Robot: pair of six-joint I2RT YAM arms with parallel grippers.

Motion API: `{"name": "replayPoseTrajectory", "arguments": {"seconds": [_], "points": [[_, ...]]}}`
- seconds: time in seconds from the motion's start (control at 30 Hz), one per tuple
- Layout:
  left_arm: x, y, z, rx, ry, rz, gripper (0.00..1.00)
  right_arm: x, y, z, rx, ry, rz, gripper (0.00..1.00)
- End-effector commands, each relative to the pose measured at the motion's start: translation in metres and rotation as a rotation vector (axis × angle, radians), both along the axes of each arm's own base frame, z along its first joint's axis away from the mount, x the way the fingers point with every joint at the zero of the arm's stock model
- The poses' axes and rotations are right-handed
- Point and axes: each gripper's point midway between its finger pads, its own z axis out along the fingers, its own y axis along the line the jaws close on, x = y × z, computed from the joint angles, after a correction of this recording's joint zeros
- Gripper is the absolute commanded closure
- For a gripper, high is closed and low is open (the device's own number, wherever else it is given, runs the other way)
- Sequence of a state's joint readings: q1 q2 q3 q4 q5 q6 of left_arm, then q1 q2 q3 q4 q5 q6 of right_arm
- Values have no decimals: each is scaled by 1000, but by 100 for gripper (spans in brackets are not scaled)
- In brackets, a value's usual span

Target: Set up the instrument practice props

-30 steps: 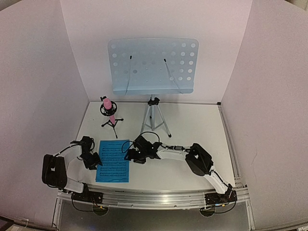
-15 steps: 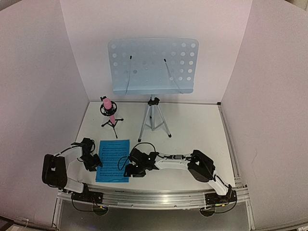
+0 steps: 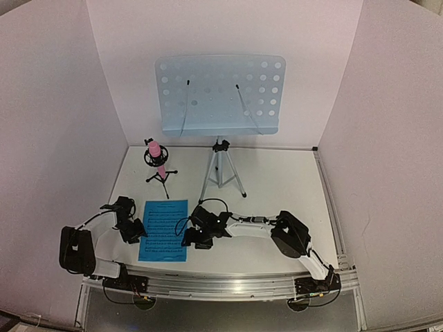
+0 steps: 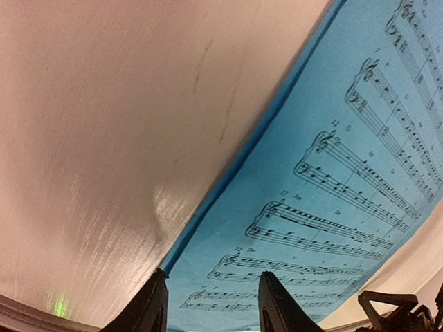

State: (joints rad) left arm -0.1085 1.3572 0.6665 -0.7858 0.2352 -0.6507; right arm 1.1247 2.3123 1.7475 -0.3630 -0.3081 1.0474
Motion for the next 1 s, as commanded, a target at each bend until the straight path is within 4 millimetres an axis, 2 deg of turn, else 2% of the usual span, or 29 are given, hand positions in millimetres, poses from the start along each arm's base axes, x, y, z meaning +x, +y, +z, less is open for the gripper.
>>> {"name": "replayPoseTrajectory", "arguments": {"seconds": [0.0,0.07,0.5,0.77,0.97], "points": [[13,-2,7,5,-50,-24,53,17,6,0,5,-31,-28,31],[13,-4,0,-1,-44,-30,53,21,6,-1,1,-39,-37,31],[16,-15,-13,2,-75,-99,52,41,10,-14,1,-44,-57,29],[19,-25,-16,-33,-93,-107,51,37,13,-10,28,-9,-53,30],[21,-30,-16,-51,-103,-114,50,42,26,-9,87,7,-75,33]]}}
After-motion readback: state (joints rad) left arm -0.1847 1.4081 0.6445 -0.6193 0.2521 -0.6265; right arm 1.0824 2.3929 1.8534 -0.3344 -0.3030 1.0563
